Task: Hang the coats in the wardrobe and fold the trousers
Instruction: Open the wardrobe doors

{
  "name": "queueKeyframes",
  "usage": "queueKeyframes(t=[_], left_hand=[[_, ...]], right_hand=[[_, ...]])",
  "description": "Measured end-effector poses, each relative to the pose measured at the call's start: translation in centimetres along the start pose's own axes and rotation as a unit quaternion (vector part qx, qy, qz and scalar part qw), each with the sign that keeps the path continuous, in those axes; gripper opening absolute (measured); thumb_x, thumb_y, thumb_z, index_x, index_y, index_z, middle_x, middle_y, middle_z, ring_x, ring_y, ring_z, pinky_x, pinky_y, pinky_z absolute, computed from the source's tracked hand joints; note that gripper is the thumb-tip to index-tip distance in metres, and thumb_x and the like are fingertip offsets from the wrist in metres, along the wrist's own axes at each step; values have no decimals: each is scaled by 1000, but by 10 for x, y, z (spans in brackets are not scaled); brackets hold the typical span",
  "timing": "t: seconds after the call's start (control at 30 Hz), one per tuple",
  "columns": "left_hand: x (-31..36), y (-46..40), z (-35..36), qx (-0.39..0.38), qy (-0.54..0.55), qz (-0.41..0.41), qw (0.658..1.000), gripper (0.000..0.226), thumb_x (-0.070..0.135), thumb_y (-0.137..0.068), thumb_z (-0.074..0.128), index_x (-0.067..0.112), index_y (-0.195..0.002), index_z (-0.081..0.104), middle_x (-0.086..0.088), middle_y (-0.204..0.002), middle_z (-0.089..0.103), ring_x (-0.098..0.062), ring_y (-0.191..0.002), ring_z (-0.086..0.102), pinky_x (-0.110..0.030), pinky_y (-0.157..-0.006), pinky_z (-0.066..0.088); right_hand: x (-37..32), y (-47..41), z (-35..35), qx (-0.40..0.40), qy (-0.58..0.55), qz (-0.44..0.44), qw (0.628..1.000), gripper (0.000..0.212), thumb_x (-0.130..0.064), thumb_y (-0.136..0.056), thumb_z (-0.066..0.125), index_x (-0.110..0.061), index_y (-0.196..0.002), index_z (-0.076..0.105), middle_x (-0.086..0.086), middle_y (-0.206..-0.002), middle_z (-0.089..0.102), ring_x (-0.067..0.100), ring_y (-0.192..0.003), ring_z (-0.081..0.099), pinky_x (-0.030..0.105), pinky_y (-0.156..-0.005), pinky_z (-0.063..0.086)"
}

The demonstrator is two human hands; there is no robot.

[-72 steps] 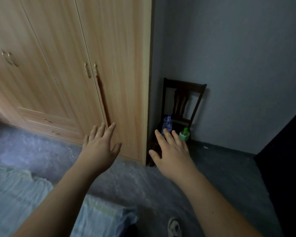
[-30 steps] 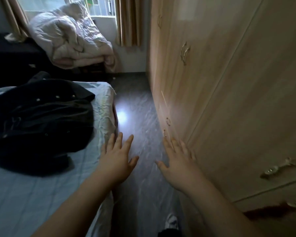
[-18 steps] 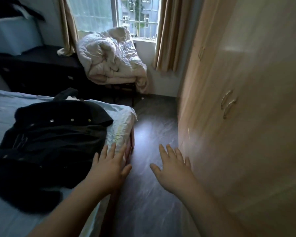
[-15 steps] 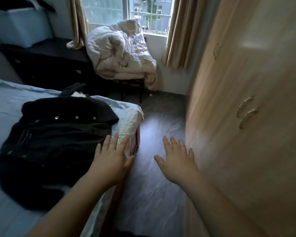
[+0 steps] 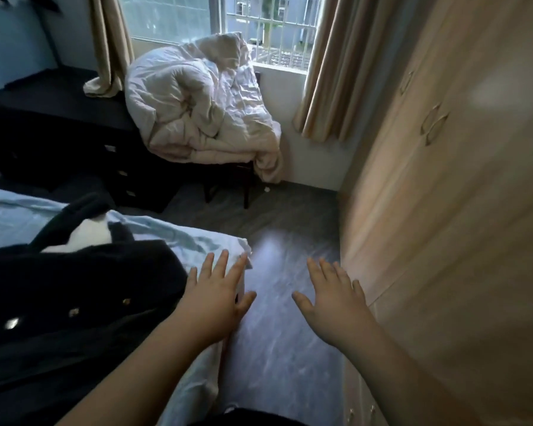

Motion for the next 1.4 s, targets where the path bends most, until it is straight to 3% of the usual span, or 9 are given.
queueKeyframes(t=[0.3,0.63,0.8,1.0,1.2,1.4], left_hand=[[104,-241,-37,-14,-7,123,992,75,65,-96,29,42,-152,-15,2,-165,-12,-22,-151,-15,-49,-122,-1],[206,-507,-64,-26,-35,133,990,76,64,-95,33,42,-152,-14,0,-165,-10,-24,-151,-14,-54,-122,4],[253,-598,-93,-20,-25,162,986,74,62,-96,32,42,-152,-13,1,-165,-9,-23,-151,-14,-52,-123,3],[312,-696,-87,-44,-43,225,972,75,63,-96,31,41,-153,-13,-1,-165,-12,-25,-151,-15,-54,-122,2],[398,-792,-76,-85,-75,368,923,75,64,-96,30,40,-153,-13,-1,-165,-12,-24,-151,-16,-55,-122,2],[472,-818,-65,-158,-167,545,806,75,63,-98,27,38,-152,-18,-3,-164,-18,-28,-150,-19,-56,-121,-3]], right_hand=[[113,-162,-62,34,-60,120,990,76,-64,-98,27,-34,-158,-8,-5,-168,-6,21,-154,-6,52,-123,7],[242,-400,-119,27,-74,133,988,75,-64,-98,24,-33,-157,-9,-4,-168,-7,23,-154,-8,54,-123,5],[277,-478,-174,25,-86,145,985,74,-64,-99,25,-34,-158,-10,-5,-168,-8,21,-154,-9,52,-123,4],[330,-540,-192,33,-89,191,977,74,-63,-99,25,-34,-158,-10,-5,-168,-9,20,-154,-10,51,-124,5],[379,-591,-202,68,-90,305,946,75,-64,-98,25,-32,-158,-6,-2,-168,-3,22,-154,-4,50,-123,12],[385,-593,-204,95,-155,464,867,75,-61,-99,32,-30,-159,-1,-1,-168,0,24,-154,-2,46,-124,10]])
Point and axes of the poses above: each hand's wrist, its own y-axis away from the middle knuckle, its own z-axis out of the palm, x = y × z, the point moved 10 cm from there along -y, towards the middle knuckle
